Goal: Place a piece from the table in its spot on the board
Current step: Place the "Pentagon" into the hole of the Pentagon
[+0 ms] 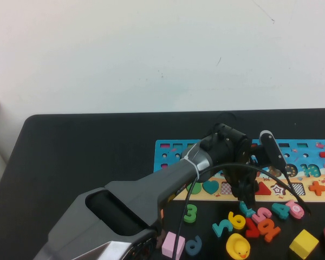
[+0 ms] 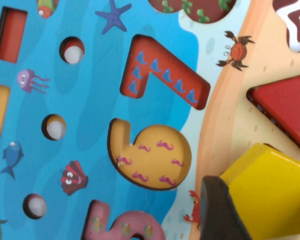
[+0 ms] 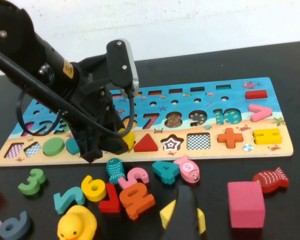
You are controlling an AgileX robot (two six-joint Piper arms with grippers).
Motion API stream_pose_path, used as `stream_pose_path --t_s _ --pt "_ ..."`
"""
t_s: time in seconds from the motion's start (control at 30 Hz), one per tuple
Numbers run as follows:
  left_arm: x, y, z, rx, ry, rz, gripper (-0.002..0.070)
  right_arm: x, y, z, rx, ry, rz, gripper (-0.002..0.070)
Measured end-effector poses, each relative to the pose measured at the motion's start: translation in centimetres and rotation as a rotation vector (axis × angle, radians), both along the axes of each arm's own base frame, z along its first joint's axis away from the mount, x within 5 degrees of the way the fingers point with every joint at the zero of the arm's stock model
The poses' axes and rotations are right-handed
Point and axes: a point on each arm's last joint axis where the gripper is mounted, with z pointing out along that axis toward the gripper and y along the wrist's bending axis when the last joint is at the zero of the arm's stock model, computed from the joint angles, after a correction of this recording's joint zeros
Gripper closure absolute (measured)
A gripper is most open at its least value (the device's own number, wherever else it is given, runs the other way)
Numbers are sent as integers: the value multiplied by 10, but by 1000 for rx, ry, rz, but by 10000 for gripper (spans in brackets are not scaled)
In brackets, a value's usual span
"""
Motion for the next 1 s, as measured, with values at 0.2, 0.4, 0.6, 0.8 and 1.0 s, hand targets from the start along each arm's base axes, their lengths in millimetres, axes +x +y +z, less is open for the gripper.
stream_pose_path --t_s 0.2,0.4,0.6,0.8,1.0 --pt "0 0 0 0 0 0 360 0 0 0 0 0 0 83" --pt "0 0 0 4 -1 -1 279 0 0 0 0 0 0 83" --pt "1 1 0 10 -6 1 253 0 0 0 0 0 0 83" --pt "1 3 3 28 -7 -5 255 0 0 0 0 0 0 83" --pt "3 4 4 42 -33 -14 291 0 0 0 0 0 0 83"
